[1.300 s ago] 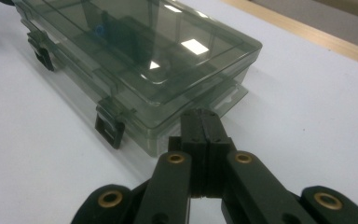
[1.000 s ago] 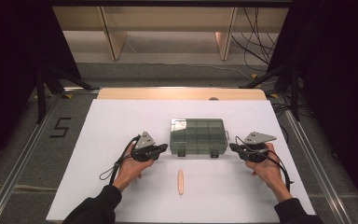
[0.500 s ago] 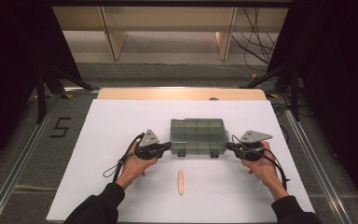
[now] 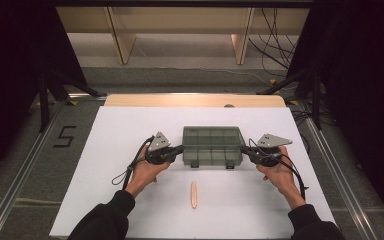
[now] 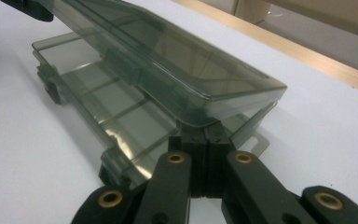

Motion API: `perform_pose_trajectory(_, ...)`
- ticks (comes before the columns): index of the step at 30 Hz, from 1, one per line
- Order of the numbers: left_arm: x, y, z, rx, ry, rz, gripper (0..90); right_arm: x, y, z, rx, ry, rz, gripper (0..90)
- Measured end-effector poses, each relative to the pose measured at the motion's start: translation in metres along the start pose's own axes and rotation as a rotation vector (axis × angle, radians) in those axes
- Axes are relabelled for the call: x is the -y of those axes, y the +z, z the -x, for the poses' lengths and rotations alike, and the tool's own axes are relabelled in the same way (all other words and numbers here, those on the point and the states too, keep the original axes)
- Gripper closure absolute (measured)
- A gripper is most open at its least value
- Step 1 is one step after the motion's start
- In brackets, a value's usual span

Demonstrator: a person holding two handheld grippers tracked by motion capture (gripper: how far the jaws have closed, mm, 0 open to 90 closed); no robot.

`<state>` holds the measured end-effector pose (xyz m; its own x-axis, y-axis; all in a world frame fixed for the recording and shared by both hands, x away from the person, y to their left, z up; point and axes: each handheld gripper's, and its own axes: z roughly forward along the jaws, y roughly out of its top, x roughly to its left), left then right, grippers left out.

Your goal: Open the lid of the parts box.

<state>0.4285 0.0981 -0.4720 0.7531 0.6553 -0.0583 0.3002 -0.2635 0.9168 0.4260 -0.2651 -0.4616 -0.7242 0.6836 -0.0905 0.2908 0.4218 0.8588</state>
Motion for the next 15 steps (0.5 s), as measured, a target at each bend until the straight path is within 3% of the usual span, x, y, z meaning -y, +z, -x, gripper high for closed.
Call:
perform_pose_trajectory(5, -0.008, 0.003, -0.004, 0.006, 0.021, 0.012, 89.8, -0.006, 0.001, 0.003, 0.009, 0.009, 0.022, 90.0)
perform_pose_trajectory(7, -0.01, 0.004, -0.006, 0.004, 0.01, 0.029, 89.8, -0.009, 0.003, 0.005, 0.009, 0.006, 0.054, 90.0)
perform_pose_trajectory(11, -0.015, 0.006, -0.005, -0.008, 0.031, 0.018, 89.9, -0.012, 0.004, 0.007, 0.02, 0.004, 0.063, 90.0)
perform_pose_trajectory(15, -0.017, 0.006, -0.007, -0.007, 0.02, 0.033, 89.9, -0.013, 0.004, 0.008, 0.022, 0.001, 0.067, 90.0)
